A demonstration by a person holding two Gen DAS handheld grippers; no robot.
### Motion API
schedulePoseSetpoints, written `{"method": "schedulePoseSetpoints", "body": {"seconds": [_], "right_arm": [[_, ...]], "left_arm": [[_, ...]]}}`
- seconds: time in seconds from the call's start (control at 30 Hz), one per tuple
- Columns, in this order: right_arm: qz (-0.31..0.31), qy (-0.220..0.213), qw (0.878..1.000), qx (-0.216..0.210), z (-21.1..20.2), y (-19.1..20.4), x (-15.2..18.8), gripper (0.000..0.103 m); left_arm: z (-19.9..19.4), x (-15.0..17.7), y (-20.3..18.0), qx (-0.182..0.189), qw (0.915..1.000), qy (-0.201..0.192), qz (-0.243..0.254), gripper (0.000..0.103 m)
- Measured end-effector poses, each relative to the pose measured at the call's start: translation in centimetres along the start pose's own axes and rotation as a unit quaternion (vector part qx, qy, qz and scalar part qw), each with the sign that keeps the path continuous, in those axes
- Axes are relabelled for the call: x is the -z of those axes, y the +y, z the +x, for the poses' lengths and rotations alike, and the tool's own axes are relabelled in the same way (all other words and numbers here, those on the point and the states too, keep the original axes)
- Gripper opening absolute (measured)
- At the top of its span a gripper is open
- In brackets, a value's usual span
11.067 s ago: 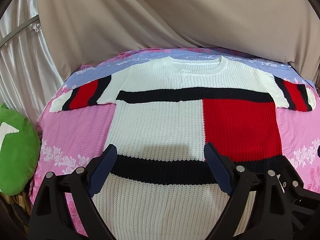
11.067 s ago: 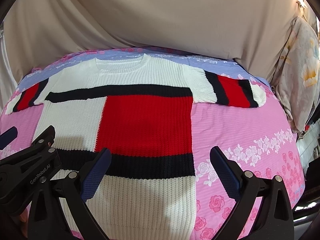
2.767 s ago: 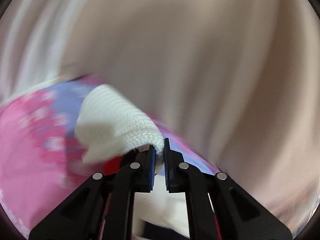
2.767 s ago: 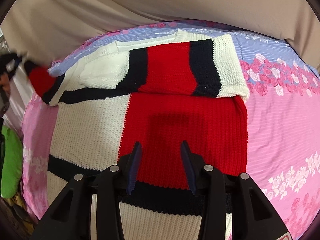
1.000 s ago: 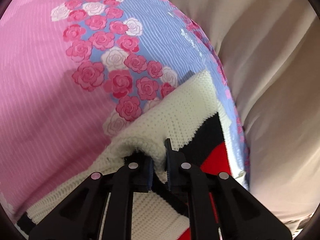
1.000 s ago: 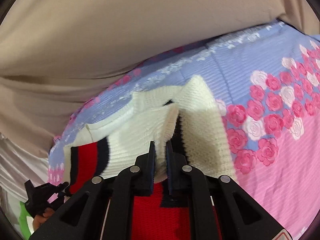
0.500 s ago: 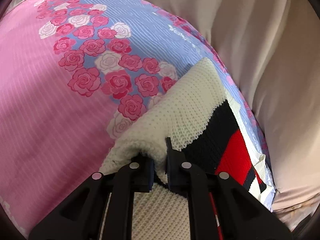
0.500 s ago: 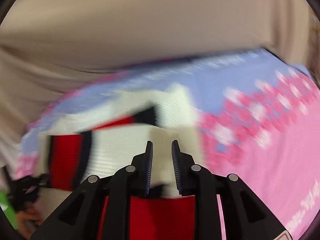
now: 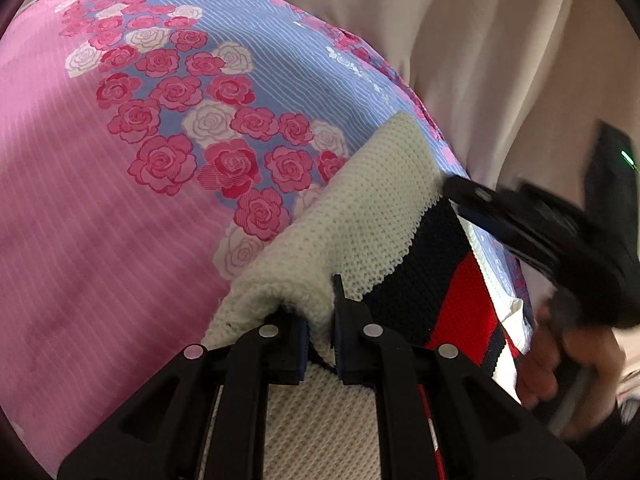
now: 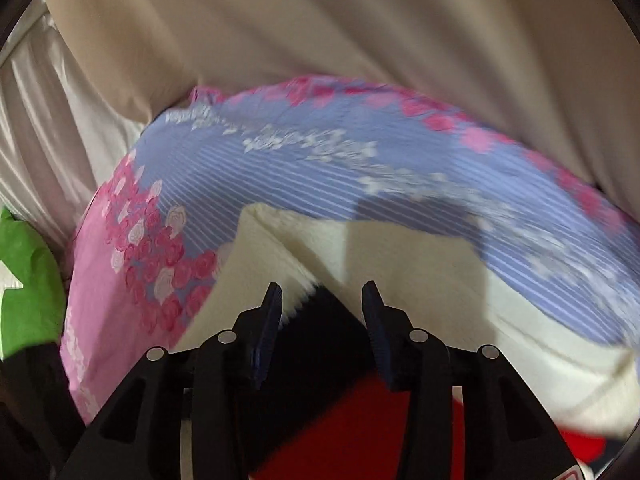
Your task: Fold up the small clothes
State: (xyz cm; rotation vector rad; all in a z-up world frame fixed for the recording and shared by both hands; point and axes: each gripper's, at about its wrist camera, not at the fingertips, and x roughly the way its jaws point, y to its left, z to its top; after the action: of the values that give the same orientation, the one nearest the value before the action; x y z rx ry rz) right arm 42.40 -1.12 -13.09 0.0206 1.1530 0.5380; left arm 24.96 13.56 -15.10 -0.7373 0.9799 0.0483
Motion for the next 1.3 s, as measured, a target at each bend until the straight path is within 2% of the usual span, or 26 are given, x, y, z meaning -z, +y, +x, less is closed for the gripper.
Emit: {"method": "schedulePoseSetpoints", "body": {"seconds": [0.03,0.1,0.13,0.2,0.3,0.37,0.4,0.43,0.53,0.6,0.67,0.73,0.77,0.8,0.83,0.87,0.9,1.0,1.03,1.07,1.13,1.17,1.23,1.3], "right_arm": [[-0.007,0.011,1.0,-0.01,1.0,0.4,-0.4,0.04],[-0.039,0.03,0.999,-0.023,2.3,1.8,-0.6,0.003],[-0.057,0.032,0.998,-0.016,2.5,2.2,-1.0,0.004],[-0.072,0.005,0.997,-0.002,1.6,2.5,-2.0,0.004],[-0.046,-0.027,0.999,-0.001,0.8,1.6,-3.9,0.003],[-0.054,-0.005,0.998,0.012,2.6,2.1,-4.0,0.003],[-0.068,0.028,0.997,0.028,4.6,2.5,-3.6,0.003],[-0.078,0.029,0.996,0.038,5.4,2.8,-3.2,0.004],[-0.03,0.018,0.999,0.025,4.4,2.0,-3.7,0.004],[-0.004,-0.021,1.0,0.001,1.4,1.6,-3.4,0.005],[0.031,-0.08,0.996,-0.003,-3.5,0.7,-0.8,0.008],[0.079,-0.111,0.991,-0.011,-7.1,-1.3,2.9,0.014],[0.103,-0.117,0.988,-0.007,-8.4,-2.3,4.5,0.014],[0.147,-0.123,0.981,0.01,-10.2,-4.4,7.8,0.014],[0.188,-0.126,0.973,0.035,-11.7,-6.3,11.4,0.014],[0.21,-0.125,0.968,0.052,-12.5,-7.5,13.5,0.017],[0.249,-0.117,0.958,0.081,-13.8,-9.3,17.0,0.018],[0.326,-0.09,0.932,0.129,-15.6,-13.0,23.8,0.018],[0.341,-0.085,0.926,0.134,-15.8,-13.6,24.9,0.019],[0.353,-0.08,0.922,0.14,-15.9,-14.2,25.9,0.023],[0.363,-0.087,0.919,0.125,-15.4,-14.6,27.1,0.025],[0.364,-0.092,0.919,0.119,-14.9,-14.5,27.2,0.022],[0.364,-0.104,0.921,0.095,-15.3,-14.6,26.7,0.006],[0.355,-0.148,0.919,0.086,-17.3,-13.9,25.6,0.005]], "left_arm": [[0.0,0.0,0.1,0.002,1.0,0.0,0.0,0.01],[0.0,0.0,0.3,0.009,1.0,0.003,-0.001,0.01],[0.0,0.0,0.4,0.012,0.9999,0.004,-0.002,0.01],[0.1,-0.1,0.6,0.017,0.9998,0.006,0.0,0.01],[0.0,0.0,0.5,0.016,0.9998,0.004,0.011,0.01],[0.0,0.1,0.5,0.015,0.9998,0.002,0.015,0.01],[0.0,0.1,0.5,0.013,0.9998,0.002,0.016,0.009],[0.0,0.1,0.5,0.011,0.9998,0.002,0.016,0.009],[0.0,0.0,0.4,0.009,0.9999,0.004,0.01,0.009],[0.0,-0.1,0.4,0.011,0.9999,0.007,0.006,0.009],[0.0,-0.1,0.5,0.014,0.9999,0.008,0.004,0.009],[0.1,-0.1,0.5,0.015,0.9998,0.009,0.004,0.009],[0.1,-0.2,0.5,0.014,0.9998,0.009,0.005,0.009],[0.1,-0.2,0.5,0.014,0.9998,0.01,0.007,0.009],[0.1,-0.2,0.5,0.013,0.9998,0.011,0.007,0.009],[0.1,-0.3,0.5,0.013,0.9998,0.013,0.007,0.009],[0.2,-0.3,0.5,0.013,0.9998,0.014,0.006,0.009],[0.3,-0.4,0.4,0.009,0.9999,0.014,0.004,0.009],[0.3,-0.4,0.3,0.007,0.9999,0.013,0.004,0.009],[0.3,-0.4,0.2,0.002,0.9999,0.011,0.004,0.009],[0.3,-0.3,-0.2,-0.009,0.9999,0.008,0.004,0.009],[0.3,-0.3,-0.4,-0.014,0.9999,0.008,0.004,0.009],[0.2,-0.4,-0.6,-0.025,0.9997,0.008,0.004,0.009],[0.0,-0.8,-0.5,-0.036,0.9993,0.007,-0.002,0.01]]}}
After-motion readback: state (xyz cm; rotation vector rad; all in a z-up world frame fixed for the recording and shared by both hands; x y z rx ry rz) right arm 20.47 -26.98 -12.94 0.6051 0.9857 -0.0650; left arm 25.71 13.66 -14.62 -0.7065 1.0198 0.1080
